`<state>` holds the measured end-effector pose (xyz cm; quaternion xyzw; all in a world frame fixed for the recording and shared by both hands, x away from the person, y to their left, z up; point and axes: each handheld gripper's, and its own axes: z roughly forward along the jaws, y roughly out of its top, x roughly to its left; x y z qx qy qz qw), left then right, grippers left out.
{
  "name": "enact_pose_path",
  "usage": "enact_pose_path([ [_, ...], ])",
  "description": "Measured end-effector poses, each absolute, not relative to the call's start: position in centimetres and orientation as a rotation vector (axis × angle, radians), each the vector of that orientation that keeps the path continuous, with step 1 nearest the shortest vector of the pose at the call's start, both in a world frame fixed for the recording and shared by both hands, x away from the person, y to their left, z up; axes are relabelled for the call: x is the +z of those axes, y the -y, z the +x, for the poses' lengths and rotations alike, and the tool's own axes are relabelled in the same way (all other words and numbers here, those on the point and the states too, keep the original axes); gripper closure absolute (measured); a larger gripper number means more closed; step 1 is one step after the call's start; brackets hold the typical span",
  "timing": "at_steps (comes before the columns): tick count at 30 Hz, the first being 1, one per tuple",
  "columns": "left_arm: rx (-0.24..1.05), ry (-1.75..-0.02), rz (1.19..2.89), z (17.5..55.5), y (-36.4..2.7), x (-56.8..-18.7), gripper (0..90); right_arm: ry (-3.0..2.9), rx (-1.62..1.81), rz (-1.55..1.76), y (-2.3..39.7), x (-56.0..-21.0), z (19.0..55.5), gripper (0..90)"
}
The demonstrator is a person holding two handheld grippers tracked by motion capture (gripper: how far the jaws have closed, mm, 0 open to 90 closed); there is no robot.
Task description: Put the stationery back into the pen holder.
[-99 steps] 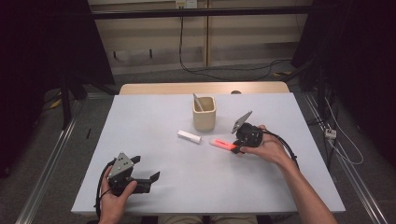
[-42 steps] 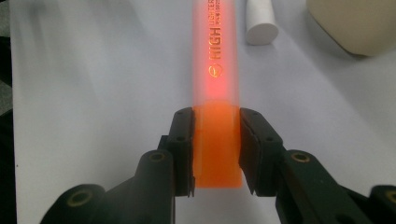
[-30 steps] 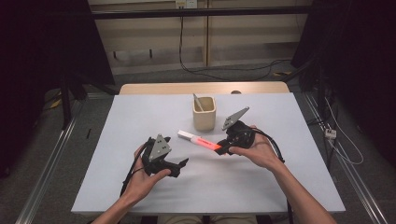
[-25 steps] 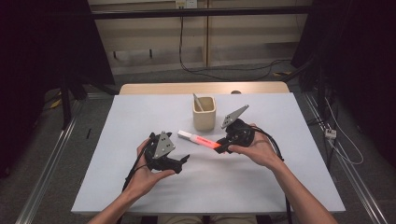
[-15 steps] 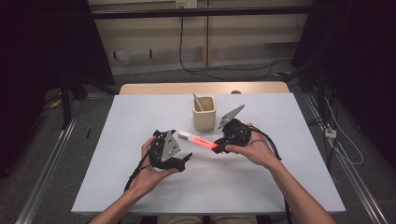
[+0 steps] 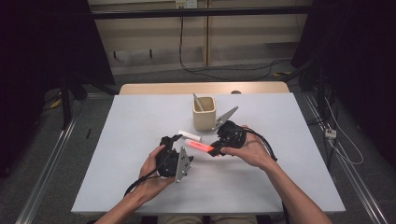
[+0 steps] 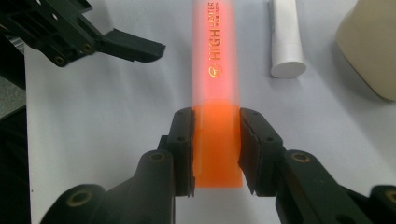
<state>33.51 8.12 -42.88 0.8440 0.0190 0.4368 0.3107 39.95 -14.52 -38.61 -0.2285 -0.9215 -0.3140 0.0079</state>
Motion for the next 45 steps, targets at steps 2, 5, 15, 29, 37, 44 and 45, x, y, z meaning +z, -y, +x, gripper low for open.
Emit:
enact_pose_path([
  [2, 1.18, -0.054, 2.244, 33.4, -8.0, -43.1, 21.5, 2.88, -0.973, -0.71, 14.2, -38.6, 39.9, 66.9],
  [5, 1.237, 0.015, 2.244, 33.1, -7.6, -43.5, 28.4, 2.876, -0.975, -0.695, 13.8, -38.6, 39.8, 67.0],
  [15, 1.39, 0.2, 2.31, 32.0, -6.7, -44.4, 50.0, 2.875, -0.958, -0.646, 12.3, -38.6, 39.8, 66.9],
  [29, 1.49, 0.335, 2.318, 31.4, -6.0, -45.2, 67.6, 2.852, -0.949, -0.64, 12.0, -38.9, 39.9, 66.9],
  [37, 1.456, 0.298, 2.332, 31.2, -5.9, -45.3, 75.7, 2.809, -0.988, -0.646, 12.1, -39.1, 40.0, 66.7],
  [44, 1.399, 0.203, 2.324, 31.1, -6.1, -45.0, 77.3, 2.8, -1.057, -0.623, 12.4, -38.9, 39.9, 66.4],
  [45, 1.373, 0.197, 2.319, 31.2, -6.2, -44.9, 77.3, 2.805, -1.074, -0.612, 12.4, -38.9, 39.8, 66.3],
])
